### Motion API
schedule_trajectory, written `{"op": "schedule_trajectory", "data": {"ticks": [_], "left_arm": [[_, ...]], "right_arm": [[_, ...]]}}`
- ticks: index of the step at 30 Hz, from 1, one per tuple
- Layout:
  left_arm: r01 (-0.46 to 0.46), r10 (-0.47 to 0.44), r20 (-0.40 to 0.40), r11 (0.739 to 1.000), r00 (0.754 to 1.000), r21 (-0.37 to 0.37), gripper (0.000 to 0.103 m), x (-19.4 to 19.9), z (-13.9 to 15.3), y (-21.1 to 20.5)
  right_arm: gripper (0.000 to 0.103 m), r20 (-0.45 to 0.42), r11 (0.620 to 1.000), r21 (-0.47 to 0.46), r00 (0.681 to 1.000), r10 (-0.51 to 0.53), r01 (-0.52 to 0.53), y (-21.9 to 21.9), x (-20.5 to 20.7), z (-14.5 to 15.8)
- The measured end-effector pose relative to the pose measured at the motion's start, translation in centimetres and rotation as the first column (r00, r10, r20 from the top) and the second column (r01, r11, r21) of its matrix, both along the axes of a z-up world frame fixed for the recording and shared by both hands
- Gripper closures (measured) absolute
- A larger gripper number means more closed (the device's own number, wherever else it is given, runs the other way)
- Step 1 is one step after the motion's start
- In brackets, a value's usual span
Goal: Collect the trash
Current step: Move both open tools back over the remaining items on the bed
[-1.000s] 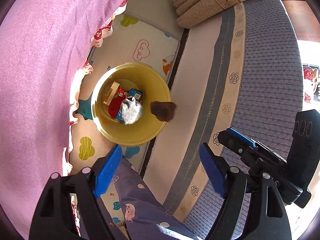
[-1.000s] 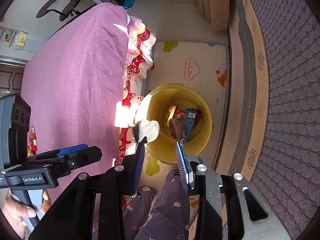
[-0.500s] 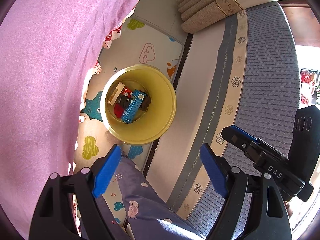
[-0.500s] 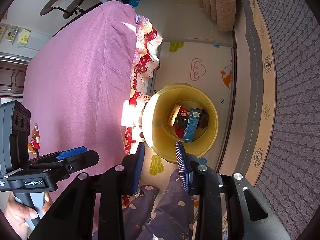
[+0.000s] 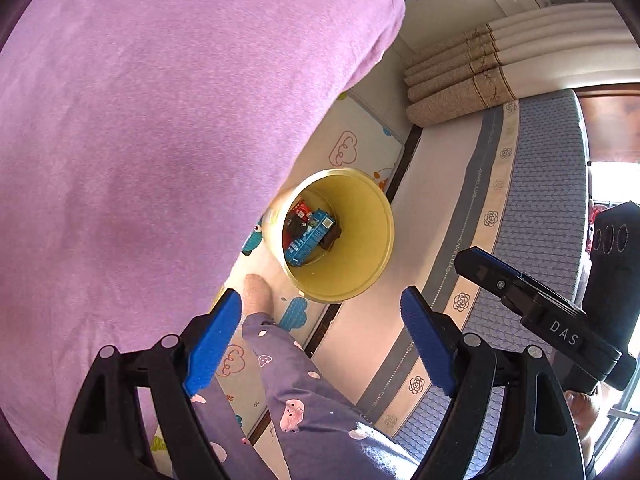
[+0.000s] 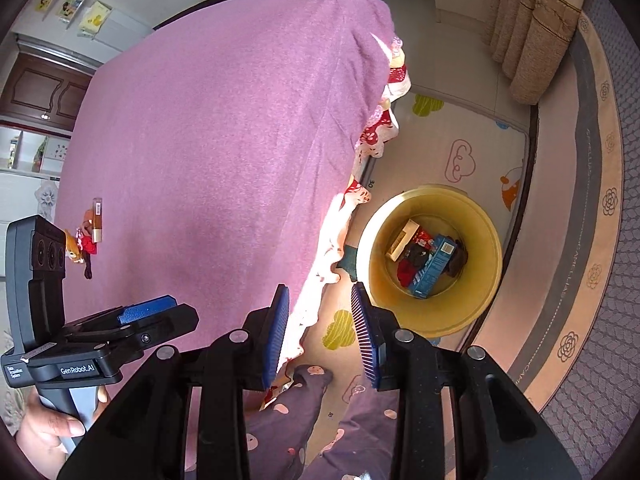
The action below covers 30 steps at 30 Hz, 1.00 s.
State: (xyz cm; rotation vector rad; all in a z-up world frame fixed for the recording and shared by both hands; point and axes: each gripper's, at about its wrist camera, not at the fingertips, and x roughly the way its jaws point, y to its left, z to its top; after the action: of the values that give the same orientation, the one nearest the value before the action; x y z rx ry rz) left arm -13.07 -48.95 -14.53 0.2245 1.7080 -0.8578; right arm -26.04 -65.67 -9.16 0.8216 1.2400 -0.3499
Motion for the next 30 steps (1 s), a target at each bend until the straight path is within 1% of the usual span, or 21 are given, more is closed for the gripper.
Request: {"op": "schedule_trajectory", "data": {"ticks": [6,14,23,27,30], "left_arm": [[-0.104,0.104,0.036,0.995,0.994,-0.013,0.022,4.4,1.0,7.5],[-0.264,0.266,0.050,0.964,0.963,-0.034,0.022,10.3,1.7,19.0],[-0.401,0.402,0.077,0.916,0.912,-0.029,0.022,15.8,1.9,31.0],[-0.459,0.459,0.088,0.888,0.884,-0.024,0.022,18.0,2.0,35.4],[-0.508,0.509,0.083,0.861,0.857,-0.032,0.022,20.2,2.0,37.7]], "right_arm": [[0.071,0.010,0.990,-0.008,0.990,0.143,-0.142,6.3,6.5,0.6],[0.071,0.021,0.953,-0.016,0.953,0.301,-0.301,16.1,14.4,1.1],[0.071,0.037,0.902,-0.010,0.901,0.433,-0.433,27.0,21.8,0.9],[0.071,0.054,0.876,-0.014,0.874,0.482,-0.482,30.8,25.2,1.2],[0.071,0.065,0.860,-0.013,0.858,0.510,-0.510,32.9,28.0,1.6]]}}
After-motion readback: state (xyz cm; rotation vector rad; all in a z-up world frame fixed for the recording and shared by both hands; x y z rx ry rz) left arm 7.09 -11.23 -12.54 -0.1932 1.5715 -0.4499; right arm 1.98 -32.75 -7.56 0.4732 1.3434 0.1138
